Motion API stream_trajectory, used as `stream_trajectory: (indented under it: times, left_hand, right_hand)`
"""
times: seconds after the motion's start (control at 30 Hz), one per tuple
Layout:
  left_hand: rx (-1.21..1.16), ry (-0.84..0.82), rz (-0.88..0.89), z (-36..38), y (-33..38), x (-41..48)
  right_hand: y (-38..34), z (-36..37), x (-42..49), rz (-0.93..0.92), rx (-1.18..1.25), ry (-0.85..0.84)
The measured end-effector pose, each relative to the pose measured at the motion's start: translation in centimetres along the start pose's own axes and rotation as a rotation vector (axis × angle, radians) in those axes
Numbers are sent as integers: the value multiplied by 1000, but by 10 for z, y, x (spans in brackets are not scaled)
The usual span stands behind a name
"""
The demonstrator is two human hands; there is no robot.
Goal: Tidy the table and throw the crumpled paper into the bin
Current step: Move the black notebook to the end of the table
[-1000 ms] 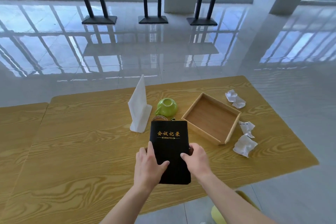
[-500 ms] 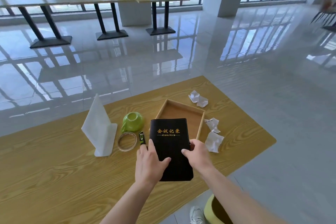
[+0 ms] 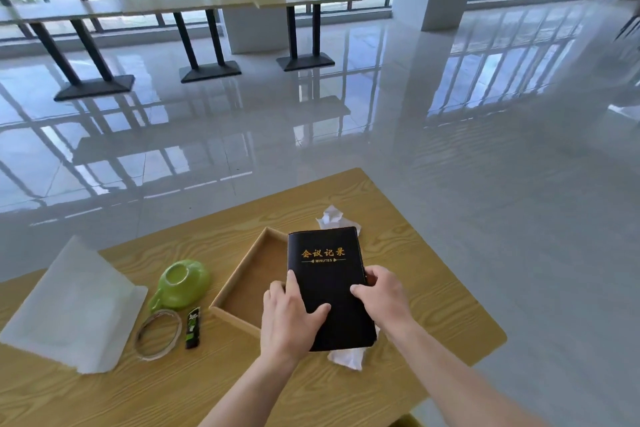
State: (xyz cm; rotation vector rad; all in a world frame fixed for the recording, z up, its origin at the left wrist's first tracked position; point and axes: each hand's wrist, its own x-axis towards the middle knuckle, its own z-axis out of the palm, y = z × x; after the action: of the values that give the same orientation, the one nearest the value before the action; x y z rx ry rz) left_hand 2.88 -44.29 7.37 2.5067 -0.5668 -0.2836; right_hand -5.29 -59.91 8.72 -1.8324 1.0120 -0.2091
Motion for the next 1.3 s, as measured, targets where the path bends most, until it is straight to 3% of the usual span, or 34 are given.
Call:
stream_trajectory:
  times: [0.27,0.5,0.8,1.1,1.2,1.3]
  left_hand:
    - [-44,-94,60,42,76,36]
    - [-71,-273,-1,89,126,58]
    - [-217,-502,-238,124,157,93]
    - [-485,-550,-398,141,150,116]
    - [-452,-527,-341,142,144,116]
    - [-185,-418,-127,150,139,103]
  right_hand:
    - [27,-64,57,60,0,52]
    - [52,-107,105,142,-58,98]
    - [87,-121,162,244,-121,55]
    - [99,-93,203,173,-316,58]
    - [100,-87,203,119,-296,70]
    - [102,-93,195,53,-280,58]
